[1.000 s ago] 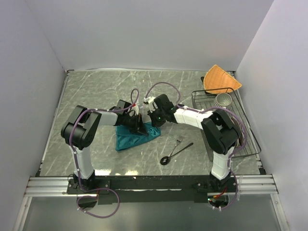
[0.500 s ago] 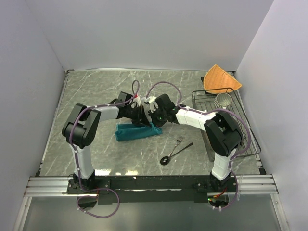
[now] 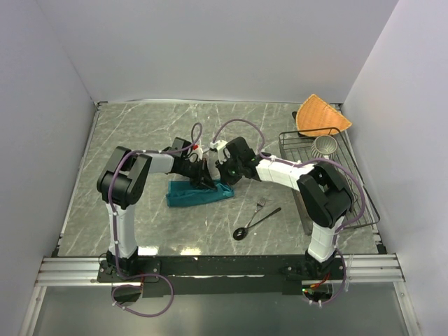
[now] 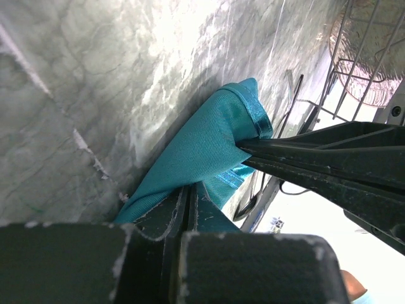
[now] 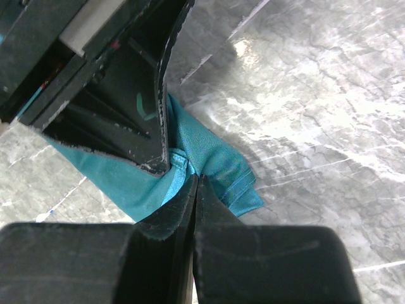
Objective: Fold the napkin into a case and place the utensils inside
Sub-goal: Insert the top corner of the smaller rectangle folded napkin into the folded napkin.
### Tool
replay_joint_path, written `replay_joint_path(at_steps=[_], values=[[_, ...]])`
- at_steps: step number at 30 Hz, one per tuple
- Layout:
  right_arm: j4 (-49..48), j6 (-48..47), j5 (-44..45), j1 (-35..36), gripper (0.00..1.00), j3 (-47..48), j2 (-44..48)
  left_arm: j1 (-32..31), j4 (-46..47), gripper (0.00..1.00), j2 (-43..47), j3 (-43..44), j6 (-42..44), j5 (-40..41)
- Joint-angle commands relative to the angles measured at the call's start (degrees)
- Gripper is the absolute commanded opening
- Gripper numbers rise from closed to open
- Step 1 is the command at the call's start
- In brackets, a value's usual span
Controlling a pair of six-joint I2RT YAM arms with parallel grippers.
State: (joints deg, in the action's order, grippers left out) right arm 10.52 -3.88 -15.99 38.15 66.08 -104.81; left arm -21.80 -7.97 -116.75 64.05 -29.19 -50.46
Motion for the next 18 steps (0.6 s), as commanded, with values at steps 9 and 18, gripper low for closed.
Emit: replay_joint_path(at_steps=[9, 18], values=[[-3.05, -0.08, -2.73, 0.08, 0.00, -1.04, 3.30, -1.58, -3.11, 0.01, 0.12, 7.49, -0.52, 0.01], [-3.23, 0.10, -1.77, -0.01, 0.00, -0.87, 3.65, -0.88, -4.43, 0.01, -4.97, 7.93, 0.80, 2.11]])
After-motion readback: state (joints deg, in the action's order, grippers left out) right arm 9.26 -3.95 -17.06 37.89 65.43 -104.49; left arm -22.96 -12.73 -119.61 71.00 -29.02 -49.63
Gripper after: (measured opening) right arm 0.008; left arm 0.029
